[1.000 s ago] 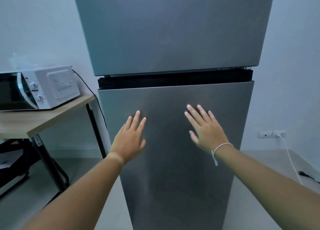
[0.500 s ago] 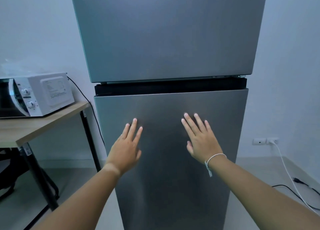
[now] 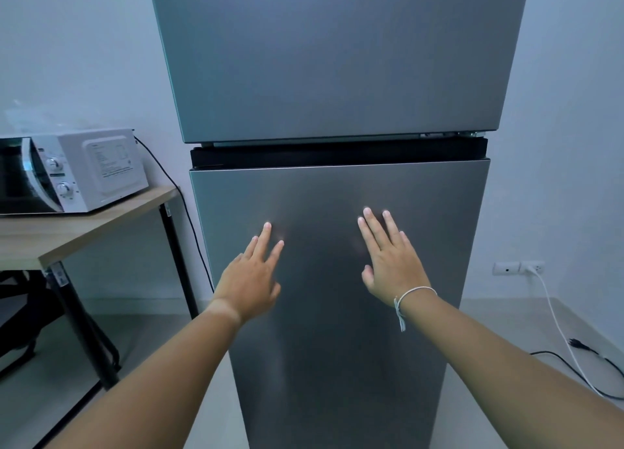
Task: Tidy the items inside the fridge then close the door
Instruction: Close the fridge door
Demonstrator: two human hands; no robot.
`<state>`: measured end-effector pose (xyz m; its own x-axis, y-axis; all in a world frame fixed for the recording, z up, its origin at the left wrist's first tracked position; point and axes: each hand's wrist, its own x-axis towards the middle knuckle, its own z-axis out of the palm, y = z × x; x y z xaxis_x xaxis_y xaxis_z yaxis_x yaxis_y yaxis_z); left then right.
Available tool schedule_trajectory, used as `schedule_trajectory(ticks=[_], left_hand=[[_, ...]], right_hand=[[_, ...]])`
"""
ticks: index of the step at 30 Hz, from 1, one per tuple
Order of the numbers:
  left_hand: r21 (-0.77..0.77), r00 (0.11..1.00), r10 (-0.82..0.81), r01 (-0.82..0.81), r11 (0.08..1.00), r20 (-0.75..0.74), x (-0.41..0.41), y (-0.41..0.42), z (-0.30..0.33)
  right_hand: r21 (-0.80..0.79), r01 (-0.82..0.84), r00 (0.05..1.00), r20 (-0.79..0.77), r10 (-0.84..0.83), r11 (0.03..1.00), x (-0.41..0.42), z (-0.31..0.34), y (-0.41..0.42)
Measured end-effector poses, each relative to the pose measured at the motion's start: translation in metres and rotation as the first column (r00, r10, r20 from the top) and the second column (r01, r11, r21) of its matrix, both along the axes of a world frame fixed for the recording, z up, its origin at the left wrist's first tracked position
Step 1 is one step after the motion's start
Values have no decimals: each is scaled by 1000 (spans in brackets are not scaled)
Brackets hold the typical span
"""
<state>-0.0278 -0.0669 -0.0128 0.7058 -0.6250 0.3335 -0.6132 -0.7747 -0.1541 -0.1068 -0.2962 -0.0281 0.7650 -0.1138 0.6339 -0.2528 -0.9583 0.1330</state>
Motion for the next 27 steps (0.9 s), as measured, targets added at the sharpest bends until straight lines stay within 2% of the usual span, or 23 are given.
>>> schedule_trajectory(ticks=[9, 18, 27], left_hand=[[29, 998, 53, -54, 998, 34, -7, -7, 5], [21, 996, 87, -86, 996, -29, -17, -11, 14], [-6, 986, 118, -119, 993, -118, -37, -18, 42]], right_hand=[[77, -16, 985, -171, 29, 997, -14, 13, 6], [88, 11, 973, -231, 10, 996, -21, 19, 11], [277, -2, 950, -301, 89, 961, -33, 43, 23]])
